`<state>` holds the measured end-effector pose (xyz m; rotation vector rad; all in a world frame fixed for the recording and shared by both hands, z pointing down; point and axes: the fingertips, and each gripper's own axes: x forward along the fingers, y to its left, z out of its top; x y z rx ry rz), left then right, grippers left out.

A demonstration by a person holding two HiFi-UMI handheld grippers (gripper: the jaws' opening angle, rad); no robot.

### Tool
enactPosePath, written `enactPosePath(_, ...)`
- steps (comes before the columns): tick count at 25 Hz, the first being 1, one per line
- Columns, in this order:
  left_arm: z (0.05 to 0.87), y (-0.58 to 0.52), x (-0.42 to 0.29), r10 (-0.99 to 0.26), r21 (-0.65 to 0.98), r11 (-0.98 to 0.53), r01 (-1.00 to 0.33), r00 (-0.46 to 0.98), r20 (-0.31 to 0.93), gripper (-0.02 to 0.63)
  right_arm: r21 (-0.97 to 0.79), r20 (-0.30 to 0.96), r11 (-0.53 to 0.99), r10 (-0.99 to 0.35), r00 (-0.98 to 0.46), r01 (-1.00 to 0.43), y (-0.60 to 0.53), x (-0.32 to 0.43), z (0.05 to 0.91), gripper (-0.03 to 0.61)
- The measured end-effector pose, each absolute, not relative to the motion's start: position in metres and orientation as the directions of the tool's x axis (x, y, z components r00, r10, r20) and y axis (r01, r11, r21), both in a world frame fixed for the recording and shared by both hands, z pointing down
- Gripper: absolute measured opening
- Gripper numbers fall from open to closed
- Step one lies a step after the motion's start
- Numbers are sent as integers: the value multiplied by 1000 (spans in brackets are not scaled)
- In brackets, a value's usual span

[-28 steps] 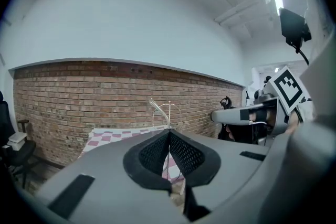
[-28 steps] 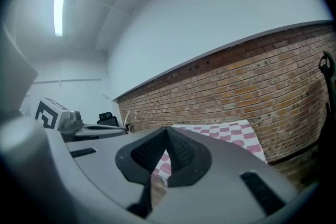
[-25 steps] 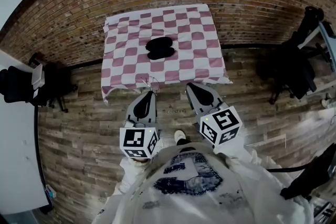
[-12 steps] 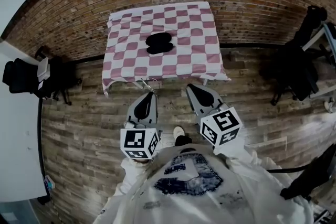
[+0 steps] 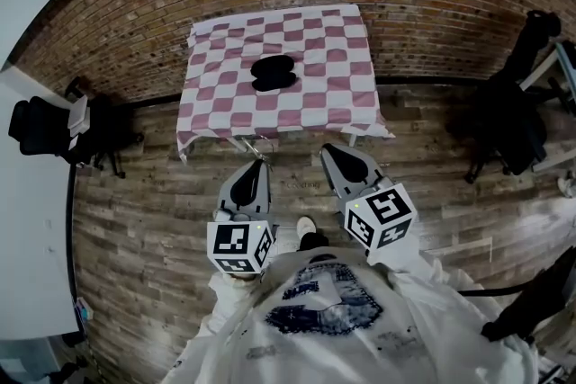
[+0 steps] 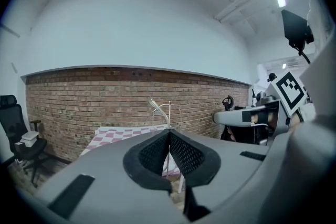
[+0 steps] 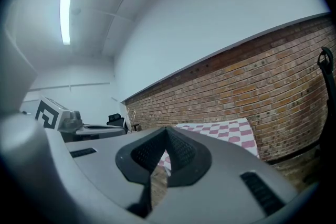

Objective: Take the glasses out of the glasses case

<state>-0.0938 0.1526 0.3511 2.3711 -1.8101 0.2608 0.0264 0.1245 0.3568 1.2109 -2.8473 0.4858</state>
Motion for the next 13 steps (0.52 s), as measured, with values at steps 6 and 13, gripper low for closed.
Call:
enactPosePath(6,349,152,-94,-939,10,-266,-964,262,223,12,-277,128,652,-703,-699,-706,124,26,355,12)
enactPosePath(13,351,147,-99,-938,13,-268,-963,264,226,12,-276,133,650,-704,-698,-708,120,21,357,12)
